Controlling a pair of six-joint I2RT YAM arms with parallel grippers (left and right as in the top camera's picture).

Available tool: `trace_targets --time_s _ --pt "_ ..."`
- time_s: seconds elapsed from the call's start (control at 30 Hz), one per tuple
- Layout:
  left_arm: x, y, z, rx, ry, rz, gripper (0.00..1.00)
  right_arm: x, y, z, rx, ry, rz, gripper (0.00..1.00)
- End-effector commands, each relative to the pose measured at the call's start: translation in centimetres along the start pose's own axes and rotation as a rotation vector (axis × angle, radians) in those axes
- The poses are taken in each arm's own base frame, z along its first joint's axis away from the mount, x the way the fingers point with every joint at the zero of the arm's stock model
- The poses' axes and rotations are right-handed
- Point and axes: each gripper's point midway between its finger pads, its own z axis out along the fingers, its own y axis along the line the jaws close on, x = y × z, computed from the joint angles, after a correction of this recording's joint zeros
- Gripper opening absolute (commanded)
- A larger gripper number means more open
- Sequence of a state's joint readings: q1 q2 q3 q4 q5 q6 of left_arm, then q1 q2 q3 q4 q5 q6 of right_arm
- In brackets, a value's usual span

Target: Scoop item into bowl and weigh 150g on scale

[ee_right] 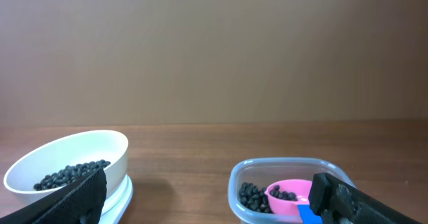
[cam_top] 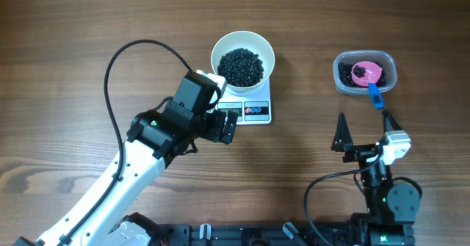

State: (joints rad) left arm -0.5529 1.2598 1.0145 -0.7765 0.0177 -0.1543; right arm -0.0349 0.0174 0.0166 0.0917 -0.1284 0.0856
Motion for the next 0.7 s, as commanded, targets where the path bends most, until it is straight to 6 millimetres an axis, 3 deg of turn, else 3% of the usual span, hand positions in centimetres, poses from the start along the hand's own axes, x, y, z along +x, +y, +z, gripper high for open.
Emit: trace_targets --time_s 0.0,0.13,0.67 --pt "0.2 0.2 0.2 0.003 0.007 0.006 1.00 0.3 -0.3 0.0 0.028 -0.002 -0.014 1.00" --pt "0.2 0.2 0.2 0.003 0.007 0.006 1.00 2.4 -0.4 -0.1 0.025 0.086 -0.022 1.00" --pt "0.2 0.2 0.2 0.002 0.007 0.006 1.00 2.5 -0.5 -0.1 0.028 0.089 -0.148 1.00"
